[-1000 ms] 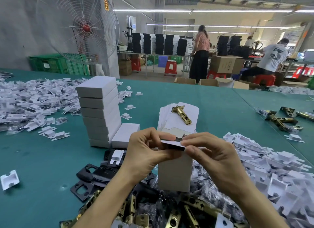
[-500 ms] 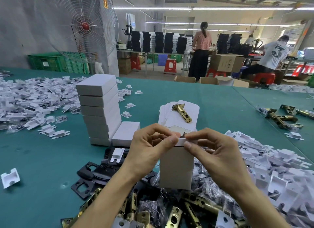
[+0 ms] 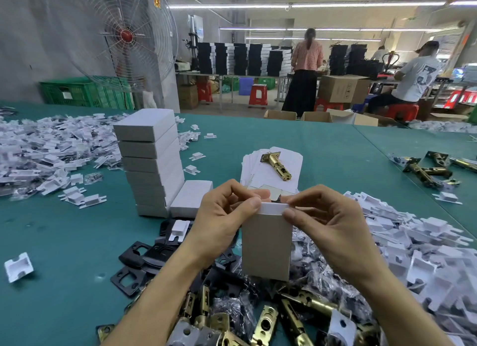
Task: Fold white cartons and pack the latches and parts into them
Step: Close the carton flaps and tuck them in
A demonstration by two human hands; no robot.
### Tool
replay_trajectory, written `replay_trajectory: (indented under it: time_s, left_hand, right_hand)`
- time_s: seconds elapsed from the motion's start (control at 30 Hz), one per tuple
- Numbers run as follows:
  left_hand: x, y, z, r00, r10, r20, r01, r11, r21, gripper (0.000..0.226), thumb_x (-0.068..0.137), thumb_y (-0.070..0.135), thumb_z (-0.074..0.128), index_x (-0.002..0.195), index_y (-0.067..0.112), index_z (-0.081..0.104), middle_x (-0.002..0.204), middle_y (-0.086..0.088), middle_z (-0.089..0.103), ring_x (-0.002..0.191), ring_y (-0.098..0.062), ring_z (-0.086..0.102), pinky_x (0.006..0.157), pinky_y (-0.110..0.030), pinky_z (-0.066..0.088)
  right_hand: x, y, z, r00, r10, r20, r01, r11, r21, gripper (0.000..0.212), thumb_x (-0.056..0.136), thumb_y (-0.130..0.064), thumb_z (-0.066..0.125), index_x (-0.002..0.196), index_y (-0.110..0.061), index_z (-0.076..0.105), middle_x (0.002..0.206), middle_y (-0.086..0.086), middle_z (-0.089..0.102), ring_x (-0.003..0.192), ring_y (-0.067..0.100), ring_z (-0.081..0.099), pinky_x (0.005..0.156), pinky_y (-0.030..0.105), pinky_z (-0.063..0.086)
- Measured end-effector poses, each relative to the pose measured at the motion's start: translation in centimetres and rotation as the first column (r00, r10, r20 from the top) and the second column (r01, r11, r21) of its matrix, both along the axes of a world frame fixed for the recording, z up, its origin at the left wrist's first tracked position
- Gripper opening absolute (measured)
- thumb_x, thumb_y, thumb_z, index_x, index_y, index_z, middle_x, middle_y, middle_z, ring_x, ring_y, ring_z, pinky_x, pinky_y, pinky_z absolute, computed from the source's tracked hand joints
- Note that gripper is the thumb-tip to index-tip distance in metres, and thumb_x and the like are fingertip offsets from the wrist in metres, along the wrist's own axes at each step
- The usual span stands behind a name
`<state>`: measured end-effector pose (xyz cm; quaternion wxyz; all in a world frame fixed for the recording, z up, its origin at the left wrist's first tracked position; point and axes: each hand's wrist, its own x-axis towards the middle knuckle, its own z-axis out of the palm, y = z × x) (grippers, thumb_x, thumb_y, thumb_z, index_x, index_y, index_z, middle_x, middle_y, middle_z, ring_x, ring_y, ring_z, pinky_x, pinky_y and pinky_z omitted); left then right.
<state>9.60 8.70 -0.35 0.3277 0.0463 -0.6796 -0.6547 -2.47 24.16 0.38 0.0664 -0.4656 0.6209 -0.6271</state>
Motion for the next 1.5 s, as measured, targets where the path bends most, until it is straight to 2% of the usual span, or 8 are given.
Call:
replay_trajectory:
  time_s: [0.27, 0.47, 0.63, 0.77, 0.93, 1.03, 1.27, 1.5]
  left_hand:
    - [0.0, 0.1, -0.1, 0.999, -0.041, 0.031, 0.042, 0.999, -0.008, 0.005, 0.075, 0.030, 0.071, 0.072, 0.032, 0.067, 0.109, -0.004, 0.076, 0.105, -0.021, 0.069, 0.082, -0.029, 0.054]
    - [0.4, 0.1, -0.1, 0.989, -0.133, 0.069, 0.134, 0.991, -0.011, 0.024, 0.066, 0.006, 0.089, 0.076, 0.022, 0.073, 0.118, -0.003, 0.073, 0.116, -0.016, 0.066, 0.088, -0.029, 0.056]
    - [0.3, 0.5, -0.1, 0.991, -0.124, 0.040, 0.123, 0.992, 0.014, 0.014, 0.067, 0.010, 0.082, 0.072, 0.020, 0.073, 0.111, -0.006, 0.075, 0.110, -0.018, 0.070, 0.083, -0.025, 0.056]
    - [-0.1, 0.4, -0.4, 0.999, -0.031, 0.037, 0.032, 0.999, -0.025, 0.007, 0.070, 0.019, 0.078, 0.073, 0.025, 0.078, 0.110, 0.000, 0.076, 0.111, -0.015, 0.069, 0.092, -0.032, 0.056]
    - [-0.2, 0.0, -0.9, 0.966, 0.249, -0.064, -0.257, 0.928, -0.269, 0.013, 0.069, 0.036, 0.080, 0.082, 0.034, 0.079, 0.104, 0.013, 0.074, 0.103, -0.005, 0.069, 0.076, -0.022, 0.057]
    - [-0.1, -0.2, -1.1, 0.954, 0.290, -0.076, -0.300, 0.920, -0.253, 0.012, 0.065, 0.037, 0.082, 0.075, 0.034, 0.076, 0.093, 0.011, 0.076, 0.090, -0.005, 0.071, 0.071, -0.021, 0.058]
    - [-0.5, -0.2, -0.8, 0.986, 0.150, 0.070, -0.143, 0.986, -0.090, 0.013, 0.064, 0.034, 0.083, 0.070, 0.032, 0.071, 0.100, 0.004, 0.076, 0.089, -0.014, 0.074, 0.076, -0.027, 0.058]
    - [-0.1, 0.1, -0.4, 0.945, -0.122, 0.304, 0.105, 0.992, 0.073, 0.046, 0.075, 0.053, 0.075, 0.116, 0.048, 0.055, 0.105, 0.000, 0.070, 0.090, -0.027, 0.074, 0.068, -0.043, 0.063]
  right_hand:
    - [-0.4, 0.1, -0.2, 0.985, 0.038, -0.170, -0.024, 0.996, 0.087, 0.019, 0.079, -0.036, 0.070, 0.095, -0.030, 0.077, 0.102, -0.016, 0.075, 0.093, 0.008, 0.072, 0.079, 0.034, 0.060]
    - [-0.6, 0.4, -0.4, 0.954, 0.128, -0.270, -0.088, 0.984, 0.155, 0.028, 0.083, -0.048, 0.072, 0.110, -0.040, 0.073, 0.110, -0.018, 0.072, 0.089, 0.011, 0.073, 0.074, 0.031, 0.061]
    - [-0.8, 0.1, -0.9, 0.950, 0.143, -0.277, -0.108, 0.984, 0.139, 0.023, 0.082, -0.029, 0.074, 0.105, -0.031, 0.073, 0.110, -0.010, 0.073, 0.090, 0.016, 0.073, 0.074, 0.039, 0.061]
    - [-1.0, -0.1, -1.1, 0.955, 0.121, -0.271, -0.076, 0.982, 0.172, 0.022, 0.085, -0.029, 0.068, 0.107, -0.034, 0.071, 0.110, -0.009, 0.072, 0.082, 0.007, 0.071, 0.073, 0.025, 0.057]
    - [-0.8, -0.1, -1.1, 0.983, 0.069, -0.170, -0.036, 0.982, 0.187, 0.026, 0.086, -0.034, 0.062, 0.108, -0.046, 0.069, 0.105, -0.016, 0.070, 0.085, 0.012, 0.072, 0.070, 0.032, 0.061]
    - [-0.7, -0.1, -1.1, 0.990, 0.054, -0.128, -0.028, 0.980, 0.199, 0.027, 0.088, -0.028, 0.065, 0.107, -0.046, 0.071, 0.108, -0.016, 0.071, 0.087, 0.013, 0.073, 0.070, 0.036, 0.062]
    - [-0.5, 0.0, -0.8, 0.999, 0.046, -0.008, -0.044, 0.982, 0.183, 0.025, 0.089, -0.008, 0.069, 0.100, -0.029, 0.076, 0.105, -0.008, 0.074, 0.083, 0.017, 0.074, 0.066, 0.038, 0.062]
    - [-0.8, 0.4, 0.8, 0.918, -0.025, 0.395, 0.088, 0.986, -0.143, 0.019, 0.092, -0.010, 0.063, 0.098, -0.025, 0.073, 0.094, 0.004, 0.073, 0.076, 0.022, 0.074, 0.061, 0.035, 0.061]
